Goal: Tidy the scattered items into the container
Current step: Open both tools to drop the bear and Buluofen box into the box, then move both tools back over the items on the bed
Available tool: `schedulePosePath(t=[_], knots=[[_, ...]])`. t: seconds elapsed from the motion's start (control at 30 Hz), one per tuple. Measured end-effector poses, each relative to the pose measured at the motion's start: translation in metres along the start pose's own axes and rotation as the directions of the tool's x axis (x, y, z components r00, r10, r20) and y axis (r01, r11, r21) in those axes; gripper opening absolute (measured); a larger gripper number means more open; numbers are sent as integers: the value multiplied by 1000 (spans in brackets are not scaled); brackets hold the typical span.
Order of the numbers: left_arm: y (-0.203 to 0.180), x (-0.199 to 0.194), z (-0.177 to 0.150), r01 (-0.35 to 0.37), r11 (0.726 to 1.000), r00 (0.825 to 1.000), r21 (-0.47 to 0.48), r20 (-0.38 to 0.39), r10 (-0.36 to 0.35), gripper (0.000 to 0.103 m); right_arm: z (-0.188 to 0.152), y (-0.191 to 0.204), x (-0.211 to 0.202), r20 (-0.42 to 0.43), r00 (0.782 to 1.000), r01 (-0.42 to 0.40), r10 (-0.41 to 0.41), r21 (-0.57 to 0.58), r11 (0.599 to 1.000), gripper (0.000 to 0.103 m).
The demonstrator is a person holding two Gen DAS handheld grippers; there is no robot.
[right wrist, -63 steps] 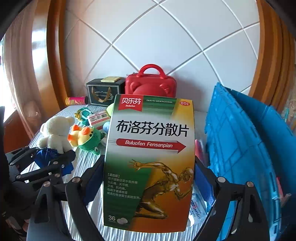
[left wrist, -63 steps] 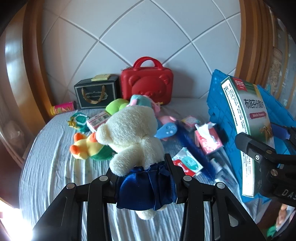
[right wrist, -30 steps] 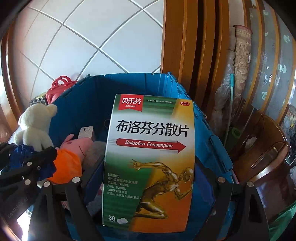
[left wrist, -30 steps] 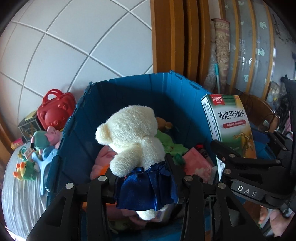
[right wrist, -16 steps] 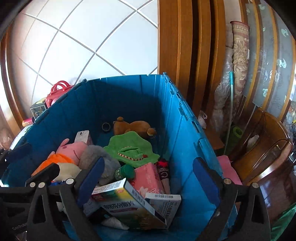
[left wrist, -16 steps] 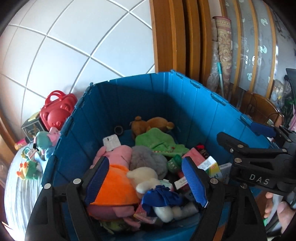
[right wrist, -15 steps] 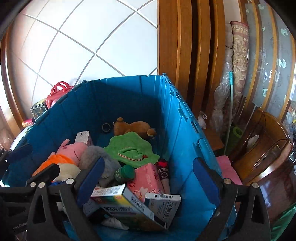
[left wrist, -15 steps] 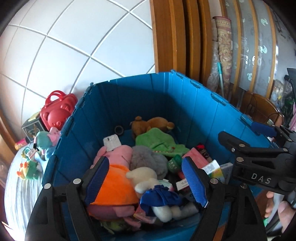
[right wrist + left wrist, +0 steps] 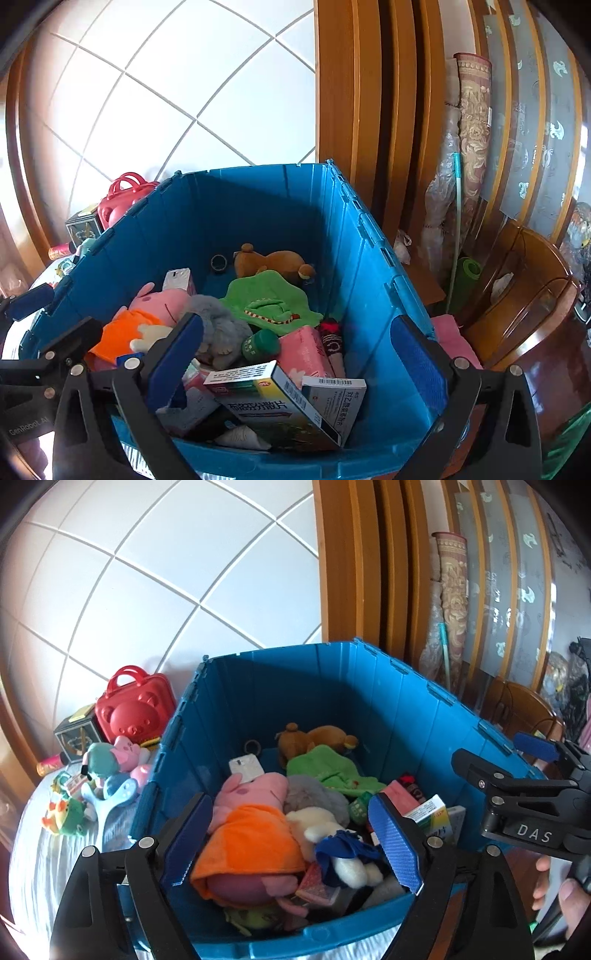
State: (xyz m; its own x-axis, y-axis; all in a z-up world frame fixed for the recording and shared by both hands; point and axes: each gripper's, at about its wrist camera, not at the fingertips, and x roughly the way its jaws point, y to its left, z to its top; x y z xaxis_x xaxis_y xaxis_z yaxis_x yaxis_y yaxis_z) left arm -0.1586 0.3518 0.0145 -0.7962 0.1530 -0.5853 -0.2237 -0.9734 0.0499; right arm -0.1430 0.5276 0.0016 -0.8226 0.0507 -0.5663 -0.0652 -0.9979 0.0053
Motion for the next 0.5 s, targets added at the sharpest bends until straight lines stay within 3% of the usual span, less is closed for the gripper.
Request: schedulePosePath(t=[0.23,0.5], knots=[[73,-30,-12,-54,997,997,-63,45,57,95,8,72,-26,77,994,-69,72,-41,997,103],[206,-55,-45,-111,988,991,-110,62,118,103,14,201,-46,153,979,-124,131,-59,991,103]])
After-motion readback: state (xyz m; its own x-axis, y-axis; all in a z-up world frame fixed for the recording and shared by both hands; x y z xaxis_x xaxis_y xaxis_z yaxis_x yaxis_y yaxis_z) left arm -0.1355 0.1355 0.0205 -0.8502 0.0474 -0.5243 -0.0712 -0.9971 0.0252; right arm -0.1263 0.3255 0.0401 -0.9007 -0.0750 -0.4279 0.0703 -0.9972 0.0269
